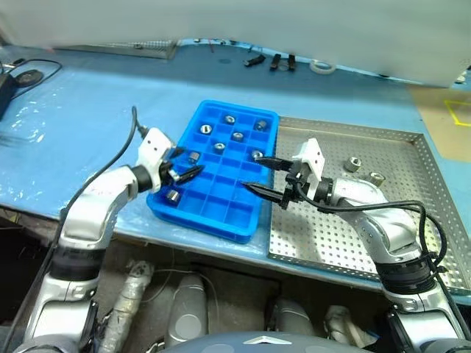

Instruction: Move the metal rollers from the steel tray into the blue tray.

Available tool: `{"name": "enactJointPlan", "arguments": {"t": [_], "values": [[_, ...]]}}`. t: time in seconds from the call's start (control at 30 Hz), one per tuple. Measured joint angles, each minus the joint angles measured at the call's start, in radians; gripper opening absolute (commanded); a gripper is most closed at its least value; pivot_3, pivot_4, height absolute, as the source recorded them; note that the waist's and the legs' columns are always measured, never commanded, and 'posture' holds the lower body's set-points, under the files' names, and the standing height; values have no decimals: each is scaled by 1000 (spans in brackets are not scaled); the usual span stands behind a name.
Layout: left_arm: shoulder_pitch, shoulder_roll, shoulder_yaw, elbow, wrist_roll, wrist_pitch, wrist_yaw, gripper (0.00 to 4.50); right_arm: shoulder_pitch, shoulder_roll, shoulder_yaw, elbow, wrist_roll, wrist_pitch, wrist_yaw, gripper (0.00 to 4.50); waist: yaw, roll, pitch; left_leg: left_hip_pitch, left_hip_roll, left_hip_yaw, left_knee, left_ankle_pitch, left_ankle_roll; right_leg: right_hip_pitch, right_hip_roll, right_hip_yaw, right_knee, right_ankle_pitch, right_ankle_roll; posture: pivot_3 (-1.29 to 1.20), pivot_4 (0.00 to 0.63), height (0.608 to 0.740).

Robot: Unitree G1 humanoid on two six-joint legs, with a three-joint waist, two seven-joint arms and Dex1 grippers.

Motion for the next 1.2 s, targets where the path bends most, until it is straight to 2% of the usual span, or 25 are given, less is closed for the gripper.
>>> {"name": "enactJointPlan", "arguments": {"t": [0.13, 0.33, 0.6, 0.9, 1.0, 1.2], "values": [[-126, -70, -77, 174, 21, -79, -54, 3747, 65, -8, -92, -45, -6, 0, -78, 3962, -26, 0, 0, -1, 0, 0, 0, 0, 0, 0, 0, 4, 0, 0, 0, -162, 150, 740], [-378, -250, -176, 557, 92, -275, -130, 3747, 209, -13, -249, -161, -25, 22, -238, 3962, -74, -1, 0, -1, -1, 3, 1, -1, 3, 0, 1, 10, -2, 4, 6, -358, 150, 740], [-620, -465, -210, 1037, 175, -534, -188, 3747, 425, 44, -361, -403, -25, 86, -414, 3962, -158, -1, 0, 0, -1, 6, 1, -4, 9, 0, 1, 12, -6, 4, 7, -553, 150, 740], [-699, -602, -214, 1320, 285, -686, -192, 3747, 620, 104, -537, -604, -1, 132, -527, 3962, -215, 0, -1, 2, -1, 18, 5, -12, 21, 3, -1, 14, -17, 8, 8, -720, 150, 740], [-712, -638, -207, 1372, 308, -692, -144, 3747, 699, 114, -554, -644, 21, 119, -559, 3962, -237, 0, -1, 1, -2, 21, 8, -15, 26, 2, -5, 14, -18, 8, 8, -754, 150, 740], [-728, -646, -173, 1409, 327, -685, -12, 3747, 825, 90, -532, -645, 60, 14, -647, 3962, -299, -1, 0, 0, -4, 24, 11, -17, 29, 3, -7, 15, -20, 7, 10, -789, 150, 740]]}}
